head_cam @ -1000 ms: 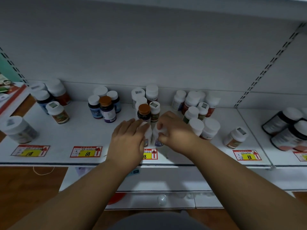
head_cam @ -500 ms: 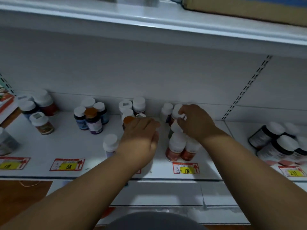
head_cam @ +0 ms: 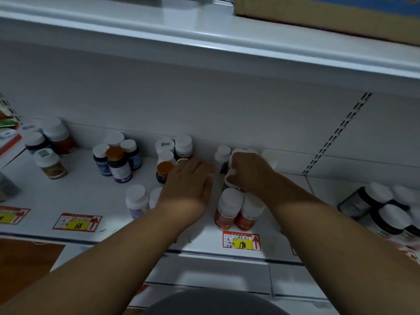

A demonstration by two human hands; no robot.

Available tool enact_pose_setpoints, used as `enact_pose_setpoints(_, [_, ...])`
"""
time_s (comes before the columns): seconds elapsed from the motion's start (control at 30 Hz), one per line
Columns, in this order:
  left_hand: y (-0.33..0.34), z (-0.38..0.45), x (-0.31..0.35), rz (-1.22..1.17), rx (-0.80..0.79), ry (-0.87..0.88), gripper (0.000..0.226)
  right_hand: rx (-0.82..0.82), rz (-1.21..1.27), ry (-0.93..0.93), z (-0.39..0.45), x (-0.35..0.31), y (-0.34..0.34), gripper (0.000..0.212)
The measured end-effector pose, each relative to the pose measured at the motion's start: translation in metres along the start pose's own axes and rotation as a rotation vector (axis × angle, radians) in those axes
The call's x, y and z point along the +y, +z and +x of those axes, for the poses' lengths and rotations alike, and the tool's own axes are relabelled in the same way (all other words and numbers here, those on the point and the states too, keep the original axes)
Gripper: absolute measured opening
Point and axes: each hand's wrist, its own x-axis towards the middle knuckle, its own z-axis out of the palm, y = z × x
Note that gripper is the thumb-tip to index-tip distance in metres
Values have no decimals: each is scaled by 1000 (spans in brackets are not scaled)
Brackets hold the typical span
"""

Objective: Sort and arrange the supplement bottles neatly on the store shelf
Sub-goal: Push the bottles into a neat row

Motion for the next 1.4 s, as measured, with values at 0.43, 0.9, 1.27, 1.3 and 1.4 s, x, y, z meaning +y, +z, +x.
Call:
enact_pose_setpoints(0.43, [-44, -15, 12, -370, 26, -254, 64, 373, 680, 44, -68, -67, -51, 15])
enact_pose_setpoints(0.9, [-17, -48, 108, -654, -262, -62, 83, 537, 820, 311, -191, -27, -67, 42])
enact_pose_setpoints(1.27, [89, -79, 347, -677, -509, 194, 74, 729, 756, 510, -396, 154, -99, 41])
enact_pose_setpoints(1.3, [103, -84, 374, -685, -546, 216, 73, 732, 743, 530, -419, 175, -103, 42])
enact_pose_setpoints(1.4, [141, -92, 447, -714, -601, 284, 65, 743, 689, 597, -477, 232, -114, 46])
